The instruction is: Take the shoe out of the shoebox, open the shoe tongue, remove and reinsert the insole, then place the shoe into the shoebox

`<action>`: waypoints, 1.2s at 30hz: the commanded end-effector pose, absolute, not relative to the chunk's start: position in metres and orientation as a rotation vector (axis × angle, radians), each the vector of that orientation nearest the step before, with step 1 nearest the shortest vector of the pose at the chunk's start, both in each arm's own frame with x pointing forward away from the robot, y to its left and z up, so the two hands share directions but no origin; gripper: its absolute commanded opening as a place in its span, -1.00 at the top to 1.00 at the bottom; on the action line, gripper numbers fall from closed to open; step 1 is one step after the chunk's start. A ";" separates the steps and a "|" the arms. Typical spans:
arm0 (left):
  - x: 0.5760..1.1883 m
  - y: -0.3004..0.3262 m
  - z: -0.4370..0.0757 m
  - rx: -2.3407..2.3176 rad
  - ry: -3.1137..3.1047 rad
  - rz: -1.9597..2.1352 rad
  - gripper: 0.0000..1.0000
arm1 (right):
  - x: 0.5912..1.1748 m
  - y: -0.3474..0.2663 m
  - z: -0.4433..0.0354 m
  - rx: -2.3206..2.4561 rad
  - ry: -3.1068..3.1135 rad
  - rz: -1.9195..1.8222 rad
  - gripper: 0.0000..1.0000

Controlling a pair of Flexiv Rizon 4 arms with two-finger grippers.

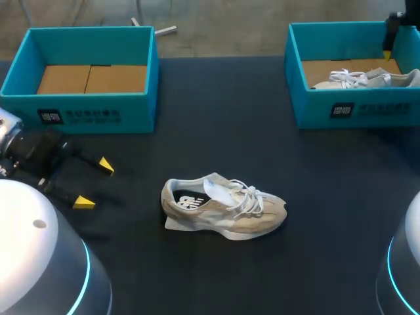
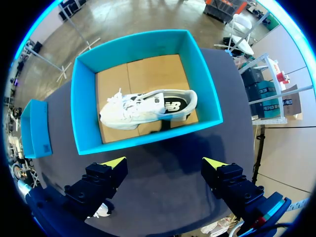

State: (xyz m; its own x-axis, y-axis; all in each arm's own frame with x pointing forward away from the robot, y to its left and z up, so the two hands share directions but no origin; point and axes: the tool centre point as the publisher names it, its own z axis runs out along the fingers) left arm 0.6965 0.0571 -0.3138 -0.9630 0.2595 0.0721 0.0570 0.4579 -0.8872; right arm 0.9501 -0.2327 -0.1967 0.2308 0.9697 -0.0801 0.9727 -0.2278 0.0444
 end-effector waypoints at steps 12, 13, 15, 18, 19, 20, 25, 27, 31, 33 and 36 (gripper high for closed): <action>0.706 0.061 -0.352 -0.225 -2.291 1.753 -1.00 | 0.950 -0.233 -0.197 2.397 1.895 -0.053 -1.00; 0.706 0.060 -0.353 -0.224 -2.298 1.767 -1.00 | 0.950 -0.233 -0.197 2.397 1.895 -0.053 -1.00; 0.705 0.059 -0.356 -0.207 -2.286 1.791 -1.00 | 0.950 -0.233 -0.197 2.397 1.895 -0.053 -1.00; 0.704 0.058 -0.364 -0.190 -2.262 1.827 -1.00 | 0.950 -0.233 -0.197 2.397 1.895 -0.053 -1.00; 0.704 0.057 -0.368 -0.173 -2.265 1.841 -1.00 | 0.950 -0.233 -0.197 2.397 1.895 -0.053 -1.00; 0.705 0.057 -0.372 -0.161 -2.268 1.848 -1.00 | 0.950 -0.233 -0.197 2.397 1.895 -0.053 -1.00; 0.706 0.053 -0.385 -0.137 -2.239 1.874 -1.00 | 0.950 -0.233 -0.197 2.397 1.895 -0.053 -1.00; 0.704 0.051 -0.387 -0.155 -2.235 1.896 -1.00 | 0.950 -0.233 -0.197 2.397 1.895 -0.053 -1.00; 0.703 0.046 -0.387 -0.163 -2.227 1.916 -1.00 | 0.950 -0.233 -0.197 2.397 1.895 -0.053 -1.00; 0.702 0.044 -0.387 -0.165 -2.234 1.918 -1.00 | 0.950 -0.233 -0.197 2.397 1.895 -0.053 -1.00; 0.702 0.042 -0.387 -0.165 -2.238 1.915 -1.00 | 0.950 -0.233 -0.197 2.397 1.895 -0.053 -1.00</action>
